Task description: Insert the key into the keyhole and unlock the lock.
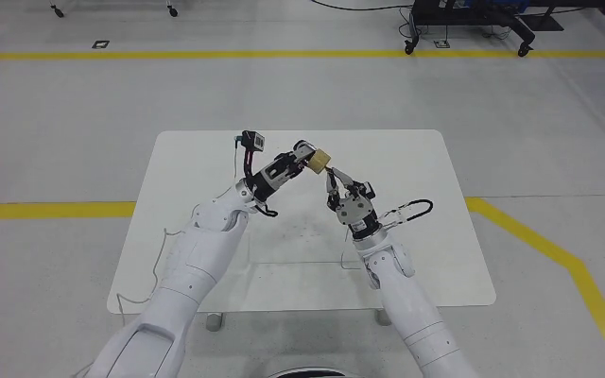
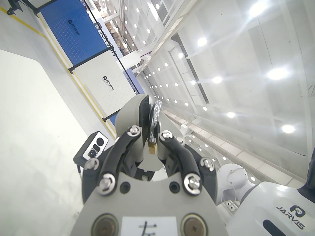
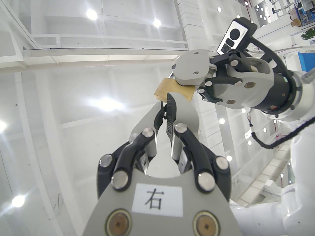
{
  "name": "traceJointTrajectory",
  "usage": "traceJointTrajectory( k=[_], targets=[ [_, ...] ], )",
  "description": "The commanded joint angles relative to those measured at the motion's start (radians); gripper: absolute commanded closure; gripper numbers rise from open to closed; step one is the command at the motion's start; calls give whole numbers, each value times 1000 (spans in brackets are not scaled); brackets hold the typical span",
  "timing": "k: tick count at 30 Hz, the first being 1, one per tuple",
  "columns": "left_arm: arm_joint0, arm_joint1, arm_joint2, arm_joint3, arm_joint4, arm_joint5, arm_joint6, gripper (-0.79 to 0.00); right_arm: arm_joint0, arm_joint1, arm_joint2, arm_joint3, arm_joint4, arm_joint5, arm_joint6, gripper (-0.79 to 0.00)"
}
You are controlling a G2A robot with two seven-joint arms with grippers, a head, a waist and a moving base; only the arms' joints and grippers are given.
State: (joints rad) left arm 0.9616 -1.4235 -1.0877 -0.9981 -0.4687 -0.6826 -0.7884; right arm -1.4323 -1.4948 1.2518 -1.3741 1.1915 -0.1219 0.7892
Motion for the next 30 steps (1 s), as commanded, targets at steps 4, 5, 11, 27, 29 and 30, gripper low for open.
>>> traceJointTrajectory(
  k=[4, 5, 11, 27, 29, 30],
  targets=[
    [-5, 4, -5, -1, 52, -19, 22, 0, -15, 5, 21, -18, -6, -16, 3, -314],
    [-6, 6, -9, -3, 78, -26, 32, 0, -23, 7, 34, -26, -12, -30, 0, -326],
    [-3, 30, -36, -61, 362, 11, 99, 0, -108, 28, 160, -131, -109, -155, -69, -686],
    [26, 81, 64, -251, 887, 220, -260, 0, -162, 42, 233, -208, -183, -176, -109, -785],
    [14, 78, 107, -235, 930, 257, -308, 0, -162, 42, 233, -208, -183, -176, -109, -785],
    [5, 76, 122, -226, 949, 276, -315, 0, -162, 42, 233, -208, -183, -176, -109, -785]
  ],
)
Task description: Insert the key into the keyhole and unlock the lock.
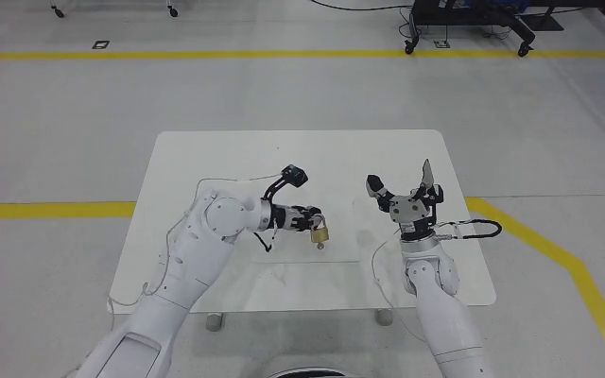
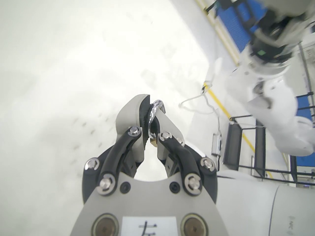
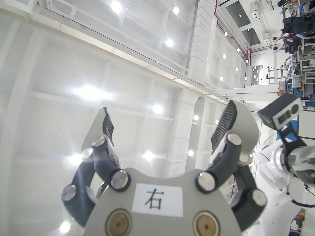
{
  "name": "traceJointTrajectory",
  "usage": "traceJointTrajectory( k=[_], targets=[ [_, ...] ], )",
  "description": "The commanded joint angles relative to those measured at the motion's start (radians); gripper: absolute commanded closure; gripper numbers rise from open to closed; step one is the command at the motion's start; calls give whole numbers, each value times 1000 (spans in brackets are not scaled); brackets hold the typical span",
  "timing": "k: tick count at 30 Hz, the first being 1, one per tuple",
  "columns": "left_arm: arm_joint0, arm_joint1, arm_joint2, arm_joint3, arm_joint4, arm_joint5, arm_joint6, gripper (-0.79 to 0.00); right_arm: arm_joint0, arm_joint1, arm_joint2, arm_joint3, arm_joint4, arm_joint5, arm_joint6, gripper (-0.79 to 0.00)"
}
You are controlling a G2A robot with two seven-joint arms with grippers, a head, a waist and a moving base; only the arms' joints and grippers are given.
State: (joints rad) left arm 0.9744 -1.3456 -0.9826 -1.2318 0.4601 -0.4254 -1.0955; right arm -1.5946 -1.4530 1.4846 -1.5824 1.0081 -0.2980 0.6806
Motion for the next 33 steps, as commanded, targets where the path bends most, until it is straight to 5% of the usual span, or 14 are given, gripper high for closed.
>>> traceJointTrajectory(
  k=[1, 10, 11, 12, 13, 14, 15, 21, 25, 28, 33],
  targets=[
    [-15, -4, 28, 12, 30, 31, -3, 0, 0, 0, 0, 0, 0, 0, 0, -785],
    [-51, -8, 72, 53, 39, 55, -4, 0, 0, 0, 0, 0, 0, 0, 0, -785],
    [-54, -9, 78, 55, 46, 60, -5, -52, 0, 0, 0, 0, 0, 0, 0, -785],
    [-56, -9, 83, 58, 50, 65, -6, -154, 0, 0, 0, 0, 0, 0, 0, -785],
    [-59, -9, 89, 60, 60, 70, -7, -336, 0, 0, 0, 0, 0, 0, 0, -785],
    [-62, -10, 94, 62, 64, 75, -6, -659, 0, 0, 0, 0, 0, 0, 0, -785],
    [-62, -10, 97, 65, 57, 78, -7, -785, 0, 0, 0, 0, 0, 0, 0, -785],
    [-78, -11, 92, 88, -16, 94, -28, -785, 0, 0, 0, 0, 0, 0, 0, -785],
    [-71, -8, 37, 75, -77, 93, 131, -785, 0, 0, 0, 0, 0, 0, 0, -785],
    [-43, 1, -27, 35, -124, 39, 277, -785, 0, 0, 0, 0, 0, 0, 0, -785],
    [-38, 31, -79, -110, 73, 8, 276, -785, 0, 0, 0, 0, 0, 0, 0, -785]
  ],
)
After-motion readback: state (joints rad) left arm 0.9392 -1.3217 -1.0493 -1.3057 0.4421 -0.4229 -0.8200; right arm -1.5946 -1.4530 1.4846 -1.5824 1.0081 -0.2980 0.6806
